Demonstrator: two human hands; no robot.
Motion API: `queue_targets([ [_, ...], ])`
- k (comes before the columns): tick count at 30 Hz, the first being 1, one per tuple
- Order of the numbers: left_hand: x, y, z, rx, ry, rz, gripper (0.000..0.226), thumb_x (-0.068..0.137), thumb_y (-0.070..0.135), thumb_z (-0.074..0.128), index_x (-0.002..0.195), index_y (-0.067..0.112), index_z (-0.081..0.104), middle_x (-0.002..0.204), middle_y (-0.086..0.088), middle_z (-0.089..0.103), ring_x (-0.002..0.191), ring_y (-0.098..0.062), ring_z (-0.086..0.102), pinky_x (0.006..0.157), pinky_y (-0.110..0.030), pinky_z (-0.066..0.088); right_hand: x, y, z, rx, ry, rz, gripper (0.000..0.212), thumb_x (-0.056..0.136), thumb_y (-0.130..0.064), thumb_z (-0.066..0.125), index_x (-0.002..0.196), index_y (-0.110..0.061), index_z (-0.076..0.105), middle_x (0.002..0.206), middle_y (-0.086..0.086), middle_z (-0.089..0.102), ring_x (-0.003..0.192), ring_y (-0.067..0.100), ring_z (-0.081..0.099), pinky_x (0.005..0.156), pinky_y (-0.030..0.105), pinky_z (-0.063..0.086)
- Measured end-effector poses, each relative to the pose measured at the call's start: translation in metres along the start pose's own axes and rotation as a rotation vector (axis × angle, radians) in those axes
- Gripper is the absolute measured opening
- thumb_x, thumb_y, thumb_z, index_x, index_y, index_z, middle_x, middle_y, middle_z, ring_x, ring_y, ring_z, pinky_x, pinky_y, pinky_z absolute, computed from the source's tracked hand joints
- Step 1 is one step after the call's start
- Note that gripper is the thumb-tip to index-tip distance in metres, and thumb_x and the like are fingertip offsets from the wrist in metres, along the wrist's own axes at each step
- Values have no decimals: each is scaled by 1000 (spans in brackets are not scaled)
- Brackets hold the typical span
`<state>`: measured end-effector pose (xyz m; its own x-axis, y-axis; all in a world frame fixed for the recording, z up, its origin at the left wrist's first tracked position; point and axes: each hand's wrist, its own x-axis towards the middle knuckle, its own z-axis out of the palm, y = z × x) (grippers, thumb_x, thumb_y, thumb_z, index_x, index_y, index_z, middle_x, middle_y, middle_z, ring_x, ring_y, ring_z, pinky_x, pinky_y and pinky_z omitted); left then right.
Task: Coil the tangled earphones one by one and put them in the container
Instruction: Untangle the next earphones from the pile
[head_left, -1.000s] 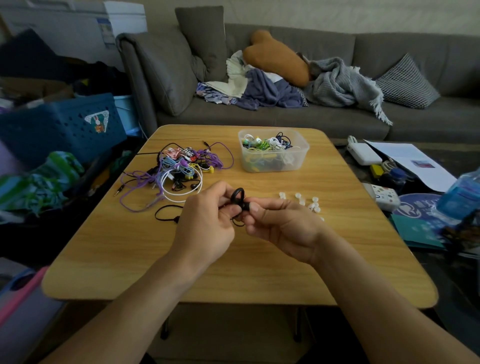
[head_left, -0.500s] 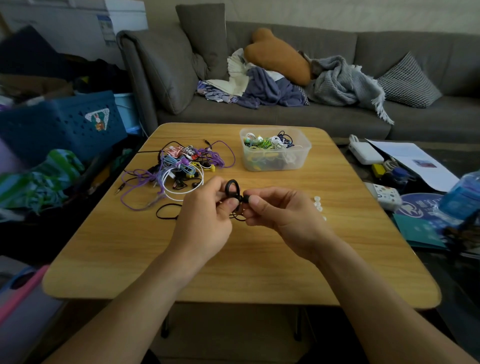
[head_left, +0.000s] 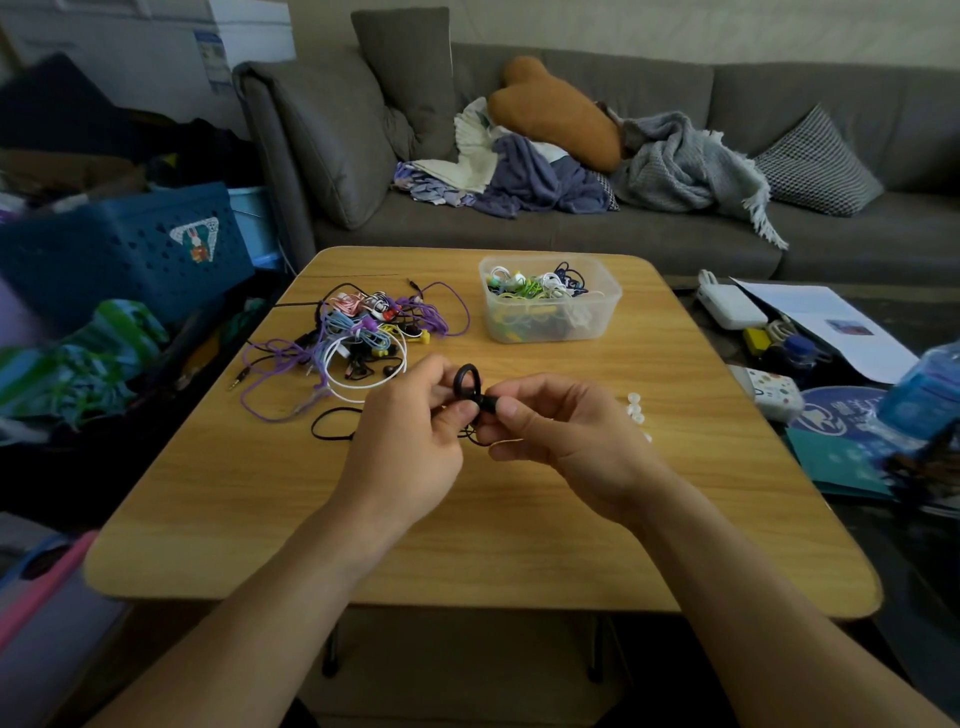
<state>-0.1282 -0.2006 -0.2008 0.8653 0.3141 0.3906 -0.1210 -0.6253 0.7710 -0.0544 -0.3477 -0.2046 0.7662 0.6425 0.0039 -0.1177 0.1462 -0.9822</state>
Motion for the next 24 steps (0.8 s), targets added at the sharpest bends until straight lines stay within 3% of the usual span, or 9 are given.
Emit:
queue_targets([
  [6,-1,1,0,0,23,-15,18,87,-6,62,91,11,63,75,10,69,71,9,63,61,-4,40,0,1,1,73,2,41,21,76,-13,69,95,-4,71,84,16,73,75,21,72,67,28,58],
  [11,-1,1,-1,8,3,-25,19,87,-9,61,91,9,64,75,9,70,71,11,63,61,-4,41,0,1,1,96,5,41,21,74,-11,69,93,-2,71,78,16,72,71,19,71,65,26,58],
  [19,-2,2,-2,33,-9,-27,16,86,-8,62,87,8,63,68,9,71,66,2,65,57,-7,42,-1,1,2,-161,40,-101,9,85,-3,70,93,-4,74,82,21,73,72,21,69,61,26,53],
  [24,0,9,-9,144,34,104,24,82,-8,65,82,16,63,67,16,63,72,19,60,57,-6,44,-2,4,8,165,33,0,17,72,-10,69,87,-6,74,77,14,71,66,17,66,59,23,53],
])
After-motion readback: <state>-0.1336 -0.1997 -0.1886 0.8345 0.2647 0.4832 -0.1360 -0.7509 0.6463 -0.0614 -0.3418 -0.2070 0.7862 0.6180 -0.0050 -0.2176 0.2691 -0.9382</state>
